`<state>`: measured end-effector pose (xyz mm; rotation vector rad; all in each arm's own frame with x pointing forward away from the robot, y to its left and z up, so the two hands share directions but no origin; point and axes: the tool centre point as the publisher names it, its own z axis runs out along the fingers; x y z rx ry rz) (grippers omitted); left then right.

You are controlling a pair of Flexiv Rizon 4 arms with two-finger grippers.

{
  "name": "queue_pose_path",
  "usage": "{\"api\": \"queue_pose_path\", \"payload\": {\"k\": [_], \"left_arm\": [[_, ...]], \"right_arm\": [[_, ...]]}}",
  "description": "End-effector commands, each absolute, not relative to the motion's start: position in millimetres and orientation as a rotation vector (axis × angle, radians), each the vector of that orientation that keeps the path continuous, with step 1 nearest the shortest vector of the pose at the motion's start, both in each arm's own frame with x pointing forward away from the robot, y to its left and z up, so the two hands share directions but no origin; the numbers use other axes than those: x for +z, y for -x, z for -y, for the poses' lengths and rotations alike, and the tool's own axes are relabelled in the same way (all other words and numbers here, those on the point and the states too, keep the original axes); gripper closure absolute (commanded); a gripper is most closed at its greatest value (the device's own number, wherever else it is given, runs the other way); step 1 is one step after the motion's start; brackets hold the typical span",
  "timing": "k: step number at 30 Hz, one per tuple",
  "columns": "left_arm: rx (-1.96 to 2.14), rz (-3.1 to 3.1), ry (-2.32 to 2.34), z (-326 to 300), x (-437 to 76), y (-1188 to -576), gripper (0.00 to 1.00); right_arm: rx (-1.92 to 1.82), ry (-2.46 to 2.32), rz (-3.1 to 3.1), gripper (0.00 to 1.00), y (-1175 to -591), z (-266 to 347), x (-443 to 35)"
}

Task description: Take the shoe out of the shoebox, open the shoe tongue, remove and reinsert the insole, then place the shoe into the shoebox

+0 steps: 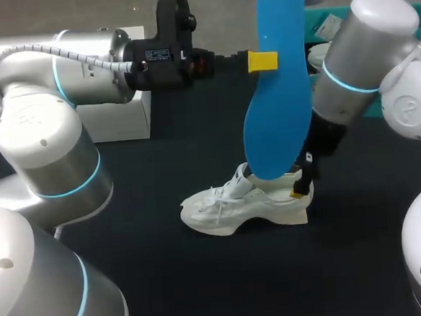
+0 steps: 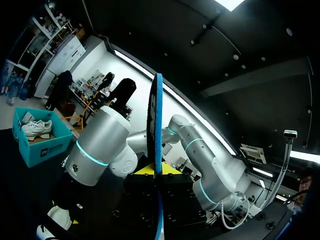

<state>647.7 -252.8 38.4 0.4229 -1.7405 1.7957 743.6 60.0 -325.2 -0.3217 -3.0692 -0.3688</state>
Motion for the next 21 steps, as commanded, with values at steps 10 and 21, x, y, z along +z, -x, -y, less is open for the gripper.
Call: {"api": "queue_pose_path", "payload": {"k": [10, 21], "left_arm": [[1.797, 1.739, -0.422, 253.7, 38.0, -648.1, 1.0], [1.797, 1.739, -0.422, 253.7, 38.0, -648.1, 1.0]], "right_arm": [[-0.185, 0.255, 3.087, 0.0, -746.2, -64.9, -327.8], [-0.185, 0.255, 3.087, 0.0, -746.2, -64.9, -327.8]]}}
